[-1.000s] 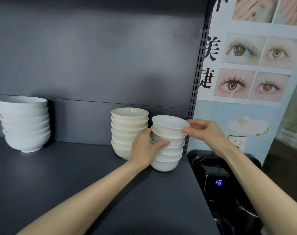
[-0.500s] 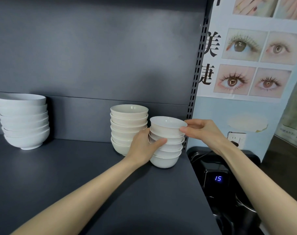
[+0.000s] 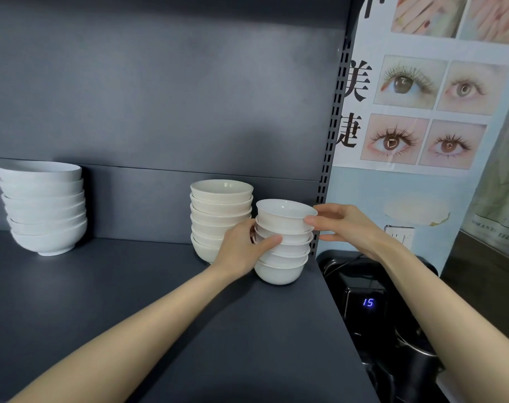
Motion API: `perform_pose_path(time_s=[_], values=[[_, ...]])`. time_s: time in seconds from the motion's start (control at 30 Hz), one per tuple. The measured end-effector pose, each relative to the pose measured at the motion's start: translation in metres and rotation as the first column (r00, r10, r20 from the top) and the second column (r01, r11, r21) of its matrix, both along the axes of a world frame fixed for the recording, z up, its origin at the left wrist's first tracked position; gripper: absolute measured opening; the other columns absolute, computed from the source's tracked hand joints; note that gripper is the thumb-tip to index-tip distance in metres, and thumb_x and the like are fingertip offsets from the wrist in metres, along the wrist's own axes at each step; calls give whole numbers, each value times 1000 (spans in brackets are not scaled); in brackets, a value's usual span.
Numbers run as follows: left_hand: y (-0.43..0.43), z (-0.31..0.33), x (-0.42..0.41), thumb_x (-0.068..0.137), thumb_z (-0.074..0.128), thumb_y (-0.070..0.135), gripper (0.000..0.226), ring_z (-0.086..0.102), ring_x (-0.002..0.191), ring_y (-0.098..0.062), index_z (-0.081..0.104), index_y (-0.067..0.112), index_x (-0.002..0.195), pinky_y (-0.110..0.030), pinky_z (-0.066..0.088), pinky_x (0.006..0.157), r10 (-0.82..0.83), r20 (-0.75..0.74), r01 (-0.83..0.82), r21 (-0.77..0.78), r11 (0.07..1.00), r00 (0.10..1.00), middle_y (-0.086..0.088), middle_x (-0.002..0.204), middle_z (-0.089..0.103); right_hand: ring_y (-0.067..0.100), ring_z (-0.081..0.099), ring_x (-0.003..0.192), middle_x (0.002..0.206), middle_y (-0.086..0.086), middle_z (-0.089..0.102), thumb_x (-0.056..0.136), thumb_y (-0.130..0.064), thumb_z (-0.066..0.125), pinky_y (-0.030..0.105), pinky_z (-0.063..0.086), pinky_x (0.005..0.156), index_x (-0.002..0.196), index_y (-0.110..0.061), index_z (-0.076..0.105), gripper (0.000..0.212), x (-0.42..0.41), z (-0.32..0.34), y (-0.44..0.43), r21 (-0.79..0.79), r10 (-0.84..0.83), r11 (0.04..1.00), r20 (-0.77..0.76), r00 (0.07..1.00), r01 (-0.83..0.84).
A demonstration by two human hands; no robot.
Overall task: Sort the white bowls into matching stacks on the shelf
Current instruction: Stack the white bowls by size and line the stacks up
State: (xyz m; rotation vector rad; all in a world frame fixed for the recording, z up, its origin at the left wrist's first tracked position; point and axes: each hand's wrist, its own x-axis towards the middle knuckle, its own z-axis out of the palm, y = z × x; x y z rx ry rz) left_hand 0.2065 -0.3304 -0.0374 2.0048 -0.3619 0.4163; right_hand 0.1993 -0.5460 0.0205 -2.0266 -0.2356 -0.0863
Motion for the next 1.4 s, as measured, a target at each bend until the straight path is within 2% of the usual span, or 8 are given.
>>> perform_pose_path(time_s=[0.1, 0.23, 0.4, 0.63, 0.8, 1.13, 1.33, 1.4], values=[[3, 5, -2, 80, 72, 43, 42, 60, 88, -22, 62, 8, 100, -36, 48, 83, 47, -38, -44, 85, 995, 998, -6, 94, 67, 12, 62, 107, 117, -2, 65, 83, -31, 71, 32, 51, 93, 109, -26, 60, 28, -5, 6, 3, -55, -5, 998, -14, 1000, 4], [9, 18, -10, 83, 67, 42, 35, 62, 92, -22, 63, 9, 95, -40, 51, 84, 84, -14, -78, 238, 968, 996, -5, 95, 68, 15, 53, 117, 128, 1, 54, 82, -33, 72, 30, 46, 95, 137, -13, 47, 64, -10, 15, 6, -150, -37, 988, 2, 999, 37], [30, 44, -29, 88, 62, 40, 37, 60, 104, -22, 61, 13, 112, -36, 48, 89, 151, 150, -198, 382, 903, 977, -1, 109, 66, 19, 48, 126, 138, 0, 50, 82, -35, 72, 26, 37, 96, 136, -15, 49, 63, -14, 34, 19, -363, -27, 927, 192, 981, 97], [105, 94, -57, 90, 57, 42, 45, 54, 116, -28, 54, 16, 126, -38, 45, 92, 240, 375, -426, 561, 710, 895, -5, 126, 60, 23, 46, 129, 139, 5, 53, 85, -39, 68, 27, 34, 99, 133, -12, 54, 57, -18, 71, 92, -614, 130, 771, 411, 902, 169], [183, 116, -84, 89, 55, 48, 57, 46, 126, -28, 44, 20, 137, -39, 38, 98, 329, 462, -565, 617, 547, 824, -6, 134, 53, 26, 41, 131, 140, 8, 48, 86, -38, 66, 42, 36, 107, 135, -13, 50, 57, -25, 86, 174, -628, 213, 761, 480, 851, 164], [401, 98, -184, 88, 56, 50, 59, 47, 121, -28, 46, 20, 137, -36, 29, 103, 486, 492, -680, 633, 370, 722, -4, 129, 55, 25, 44, 126, 133, 3, 48, 88, -34, 62, 40, 40, 100, 131, -16, 53, 47, -72, 64, 412, -597, 367, 802, 491, 790, -2], [539, 81, -235, 83, 55, 51, 59, 51, 117, -29, 52, 21, 134, -40, 31, 104, 565, 464, -705, 622, 341, 682, -2, 122, 60, 20, 32, 138, 151, 1, 34, 92, -37, 57, 36, 32, 109, 141, -18, 43, 54, -98, 38, 558, -593, 455, 796, 456, 765, -120], [572, 77, -239, 77, 47, 55, 66, 51, 118, -29, 52, 21, 134, -42, 32, 105, 578, 451, -702, 628, 335, 680, -2, 123, 61, 21, 35, 135, 148, 3, 37, 93, -36, 56, 36, 35, 104, 139, -19, 44, 51, -102, 35, 595, -605, 469, 785, 441, 765, -133]])
